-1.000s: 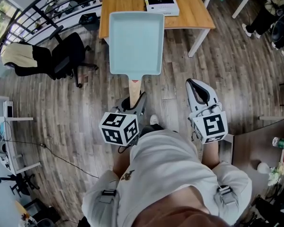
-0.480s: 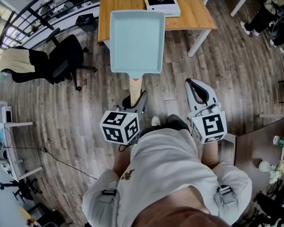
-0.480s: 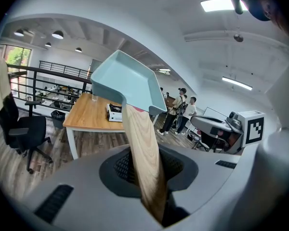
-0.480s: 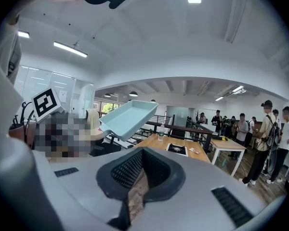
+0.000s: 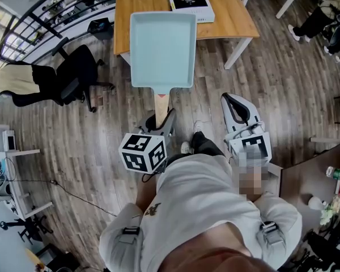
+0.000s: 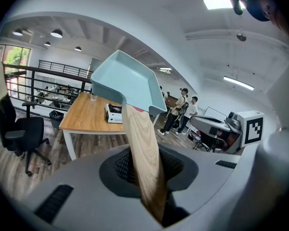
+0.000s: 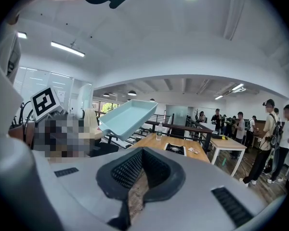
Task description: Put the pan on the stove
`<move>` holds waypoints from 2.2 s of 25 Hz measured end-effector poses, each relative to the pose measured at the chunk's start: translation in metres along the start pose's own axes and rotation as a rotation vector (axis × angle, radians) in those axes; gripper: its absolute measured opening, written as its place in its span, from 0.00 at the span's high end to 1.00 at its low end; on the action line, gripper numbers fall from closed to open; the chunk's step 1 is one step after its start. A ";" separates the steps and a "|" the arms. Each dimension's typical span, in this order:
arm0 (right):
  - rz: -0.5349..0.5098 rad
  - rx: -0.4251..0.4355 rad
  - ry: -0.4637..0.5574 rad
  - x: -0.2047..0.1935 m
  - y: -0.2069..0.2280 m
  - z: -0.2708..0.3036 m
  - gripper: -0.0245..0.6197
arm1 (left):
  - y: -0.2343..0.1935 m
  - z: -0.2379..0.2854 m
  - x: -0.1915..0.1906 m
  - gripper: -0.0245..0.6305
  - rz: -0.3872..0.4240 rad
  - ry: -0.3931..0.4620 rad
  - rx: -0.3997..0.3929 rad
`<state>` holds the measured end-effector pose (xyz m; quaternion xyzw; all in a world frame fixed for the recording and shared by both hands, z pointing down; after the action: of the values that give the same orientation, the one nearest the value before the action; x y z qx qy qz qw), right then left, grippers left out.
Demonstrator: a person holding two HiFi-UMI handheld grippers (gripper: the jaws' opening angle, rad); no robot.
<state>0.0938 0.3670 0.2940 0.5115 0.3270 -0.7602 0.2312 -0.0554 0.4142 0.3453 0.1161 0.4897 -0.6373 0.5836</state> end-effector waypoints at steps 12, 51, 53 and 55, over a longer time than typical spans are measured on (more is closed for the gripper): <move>0.004 0.009 0.009 -0.004 0.070 0.041 0.93 | 0.010 0.063 0.041 0.83 0.002 -0.003 0.017; 0.007 0.035 0.021 0.010 0.151 0.177 0.93 | -0.038 0.177 0.138 0.83 0.023 -0.040 0.022; 0.005 0.033 0.018 0.013 0.155 0.191 0.93 | -0.046 0.184 0.148 0.83 0.024 -0.044 0.018; 0.005 0.028 0.014 0.015 0.160 0.203 0.93 | -0.053 0.191 0.157 0.83 0.026 -0.047 0.014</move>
<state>0.0710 0.1097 0.2920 0.5210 0.3169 -0.7603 0.2237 -0.0655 0.1616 0.3524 0.1113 0.4700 -0.6355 0.6024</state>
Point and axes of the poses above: the fingertips, and each gripper's own axes: z forward along the fingers, y to its right, x out of its top, the point moved 1 cm from there along -z, backward along the fingers, and after that the axes turned 9 degrees about -z, right-handed, at the moved point
